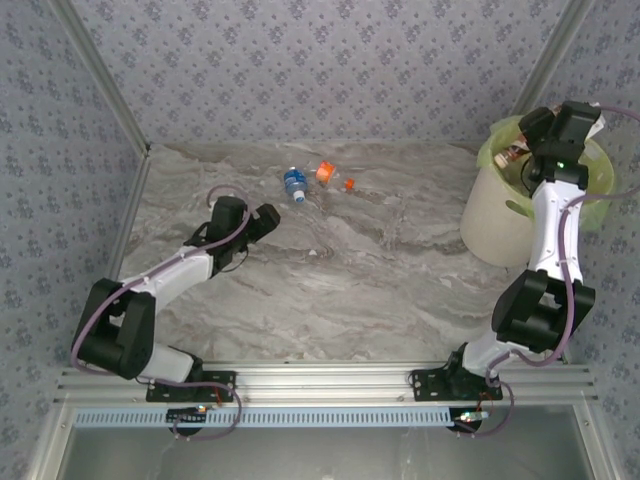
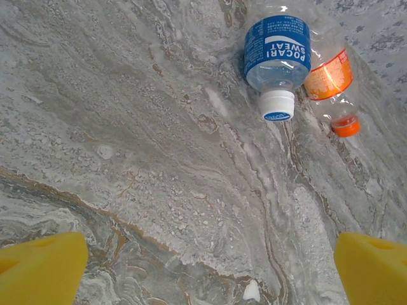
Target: Put the plastic bottles in the bin
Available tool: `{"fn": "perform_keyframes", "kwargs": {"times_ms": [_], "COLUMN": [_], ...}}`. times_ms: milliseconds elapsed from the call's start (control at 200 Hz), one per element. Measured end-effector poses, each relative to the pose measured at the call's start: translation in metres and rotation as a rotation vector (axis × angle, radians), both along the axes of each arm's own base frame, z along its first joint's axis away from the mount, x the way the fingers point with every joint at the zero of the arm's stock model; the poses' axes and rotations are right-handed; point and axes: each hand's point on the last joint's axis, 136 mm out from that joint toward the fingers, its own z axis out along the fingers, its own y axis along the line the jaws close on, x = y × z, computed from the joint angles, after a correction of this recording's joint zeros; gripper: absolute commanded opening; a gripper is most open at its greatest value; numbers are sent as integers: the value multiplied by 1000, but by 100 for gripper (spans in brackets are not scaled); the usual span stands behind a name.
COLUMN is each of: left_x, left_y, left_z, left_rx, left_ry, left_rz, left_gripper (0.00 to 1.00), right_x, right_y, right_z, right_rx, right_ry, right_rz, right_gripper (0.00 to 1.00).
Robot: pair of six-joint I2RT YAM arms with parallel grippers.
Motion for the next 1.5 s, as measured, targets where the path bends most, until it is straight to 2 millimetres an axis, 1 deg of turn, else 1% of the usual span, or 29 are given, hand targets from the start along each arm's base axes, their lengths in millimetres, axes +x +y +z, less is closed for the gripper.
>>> {"fn": "perform_keyframes", "kwargs": {"times_ms": [70,185,300,400,455,535,630,690,755,820,909,969,1099,1164,1219,1284,1384,1499], "left_x": [7,31,57,81,95,115,136,146,153,159,168,173,186,188,189,190,190,187], "left_y": [-3,-14,-25,-35,-40,-48,-57,-62,-66,-69,-74,-78,-84,-85,-84,-83,-83,-84], "left_z": [2,13,20,16,9,-2,-19,-30,-41,-50,-57,-61,-64,-66,-69,-71,-71,-72], "left_rx": [15,41,58,91,119,158,207,234,262,285,310,325,351,366,377,393,411,425], "left_ry": [10,5,-2,17,32,56,90,108,127,146,152,155,141,141,142,141,135,107], "left_rz": [-10,-34,-53,-73,-90,-115,-153,-174,-192,-210,-229,-244,-261,-268,-269,-270,-280,-299], "left_gripper": [99,99,99,100,99,100,99,99,99,97,94,92,84,80,74,69,63,55], "right_x": [1,2,-4,-18,-28,-42,-56,-62,-65,-63,-54,-47,-32,-29,-29,-31,-34,-37], "right_y": [-1,10,25,40,50,72,108,132,152,169,193,210,239,250,257,264,273,278], "right_z": [3,11,13,18,24,34,47,51,51,47,34,22,-14,-28,-35,-39,-43,-53], "right_rx": [-11,-64,-122,-181,-220,-281,-354,-392,-418,-433,-450,-459,-469,-473,-473,-472,-469,-442], "right_ry": [13,43,78,101,103,90,53,37,25,23,41,64,147,179,197,203,208,227], "right_rz": [-7,7,16,18,21,52,138,205,274,345,450,513,625,664,689,709,735,748], "right_gripper": [89,100,100,100,100,100,100,100,100,100,100,100,100,100,100,100,100,100]}}
